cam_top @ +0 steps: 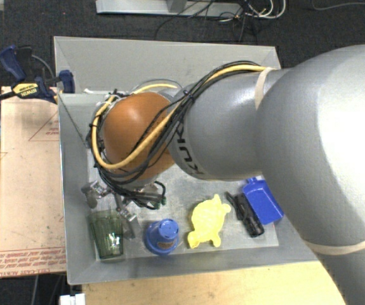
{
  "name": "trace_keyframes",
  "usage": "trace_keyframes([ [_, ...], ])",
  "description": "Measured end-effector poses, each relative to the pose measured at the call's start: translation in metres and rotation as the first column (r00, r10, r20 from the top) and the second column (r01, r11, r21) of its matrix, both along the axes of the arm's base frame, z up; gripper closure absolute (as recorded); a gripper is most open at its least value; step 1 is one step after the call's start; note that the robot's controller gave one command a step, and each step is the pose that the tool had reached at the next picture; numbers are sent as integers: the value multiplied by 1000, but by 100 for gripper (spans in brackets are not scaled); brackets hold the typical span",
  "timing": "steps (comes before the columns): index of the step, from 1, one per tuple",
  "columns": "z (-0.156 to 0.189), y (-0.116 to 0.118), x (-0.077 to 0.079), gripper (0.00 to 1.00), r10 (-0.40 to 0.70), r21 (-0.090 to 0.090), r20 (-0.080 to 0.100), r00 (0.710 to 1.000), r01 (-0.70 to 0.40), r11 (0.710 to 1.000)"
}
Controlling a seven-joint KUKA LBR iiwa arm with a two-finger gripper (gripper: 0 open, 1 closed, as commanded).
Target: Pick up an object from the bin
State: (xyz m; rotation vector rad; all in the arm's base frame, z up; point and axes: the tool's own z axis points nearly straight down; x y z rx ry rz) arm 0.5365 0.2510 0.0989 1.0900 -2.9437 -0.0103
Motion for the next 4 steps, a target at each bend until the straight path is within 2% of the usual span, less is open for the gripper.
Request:
trace_keyframes([
  [1,-25,-5,6,0,503,-13,14,864,-503,864],
  [2,-29,-4,37,100,174,-11,-3,985,-174,985],
  [4,-23,-4,36,100,172,-10,-6,985,-172,985],
])
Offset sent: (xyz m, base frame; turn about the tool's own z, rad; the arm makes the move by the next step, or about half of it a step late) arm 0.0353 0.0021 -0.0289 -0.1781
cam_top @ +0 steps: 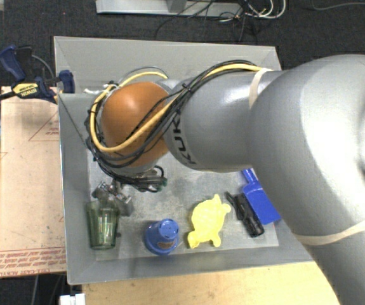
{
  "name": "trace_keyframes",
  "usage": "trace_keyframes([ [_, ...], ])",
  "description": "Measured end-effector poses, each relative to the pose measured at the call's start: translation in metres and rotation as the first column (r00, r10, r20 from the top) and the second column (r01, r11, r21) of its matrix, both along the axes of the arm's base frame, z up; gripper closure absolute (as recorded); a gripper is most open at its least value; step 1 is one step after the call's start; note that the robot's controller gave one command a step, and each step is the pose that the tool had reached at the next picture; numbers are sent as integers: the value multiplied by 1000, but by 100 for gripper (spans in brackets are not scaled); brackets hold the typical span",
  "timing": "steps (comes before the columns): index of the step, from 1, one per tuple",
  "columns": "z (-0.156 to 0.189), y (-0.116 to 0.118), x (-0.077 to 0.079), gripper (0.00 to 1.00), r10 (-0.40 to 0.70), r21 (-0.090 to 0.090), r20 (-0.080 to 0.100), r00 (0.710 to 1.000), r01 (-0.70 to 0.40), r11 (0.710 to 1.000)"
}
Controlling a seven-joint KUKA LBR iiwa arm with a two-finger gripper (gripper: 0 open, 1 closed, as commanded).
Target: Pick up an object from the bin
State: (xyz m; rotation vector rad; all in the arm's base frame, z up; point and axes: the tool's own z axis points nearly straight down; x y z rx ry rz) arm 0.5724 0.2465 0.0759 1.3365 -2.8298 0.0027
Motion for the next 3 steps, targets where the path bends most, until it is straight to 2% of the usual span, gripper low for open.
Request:
trace_keyframes([
  [3,34,3,1,100,-1,6,6,1000,0,1000],
])
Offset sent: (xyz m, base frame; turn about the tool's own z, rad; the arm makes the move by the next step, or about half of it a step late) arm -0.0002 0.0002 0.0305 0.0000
